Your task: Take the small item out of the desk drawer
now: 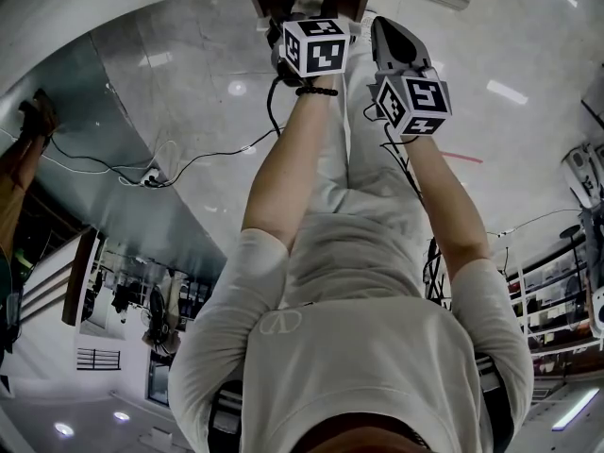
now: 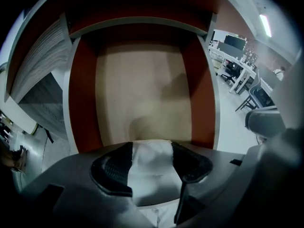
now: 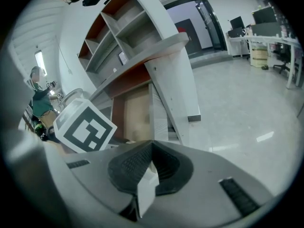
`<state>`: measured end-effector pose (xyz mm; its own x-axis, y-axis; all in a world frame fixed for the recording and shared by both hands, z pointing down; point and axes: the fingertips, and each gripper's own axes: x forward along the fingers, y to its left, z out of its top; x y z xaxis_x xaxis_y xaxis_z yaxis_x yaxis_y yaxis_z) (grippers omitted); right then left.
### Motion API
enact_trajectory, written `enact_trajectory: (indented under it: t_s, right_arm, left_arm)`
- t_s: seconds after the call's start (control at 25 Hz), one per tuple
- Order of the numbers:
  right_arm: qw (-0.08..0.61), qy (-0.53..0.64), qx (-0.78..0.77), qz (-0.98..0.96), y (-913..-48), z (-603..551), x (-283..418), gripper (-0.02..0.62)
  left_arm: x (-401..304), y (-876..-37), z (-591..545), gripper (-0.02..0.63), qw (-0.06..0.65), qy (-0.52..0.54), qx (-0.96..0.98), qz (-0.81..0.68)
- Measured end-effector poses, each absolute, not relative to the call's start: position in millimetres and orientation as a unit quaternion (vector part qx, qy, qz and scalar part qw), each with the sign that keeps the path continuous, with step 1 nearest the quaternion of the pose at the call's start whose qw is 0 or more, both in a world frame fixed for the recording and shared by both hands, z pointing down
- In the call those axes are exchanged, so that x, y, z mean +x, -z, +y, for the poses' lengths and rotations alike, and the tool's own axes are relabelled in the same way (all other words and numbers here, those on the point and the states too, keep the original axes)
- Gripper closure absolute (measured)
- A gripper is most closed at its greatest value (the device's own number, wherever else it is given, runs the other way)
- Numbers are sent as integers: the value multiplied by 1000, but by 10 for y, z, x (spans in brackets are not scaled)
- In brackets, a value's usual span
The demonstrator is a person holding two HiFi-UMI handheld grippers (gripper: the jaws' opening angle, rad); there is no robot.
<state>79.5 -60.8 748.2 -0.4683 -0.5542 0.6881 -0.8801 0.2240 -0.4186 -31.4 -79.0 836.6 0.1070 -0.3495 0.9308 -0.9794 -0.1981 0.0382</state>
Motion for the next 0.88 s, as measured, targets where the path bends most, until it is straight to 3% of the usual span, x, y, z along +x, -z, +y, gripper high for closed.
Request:
enact_trajectory:
  t_s: [0.88]
  right_arm:
    - [188,-361,502,-763,-6256,-785,955,594]
  left_arm:
    - [-325,-7110,-947,351,347,-365,686,-525]
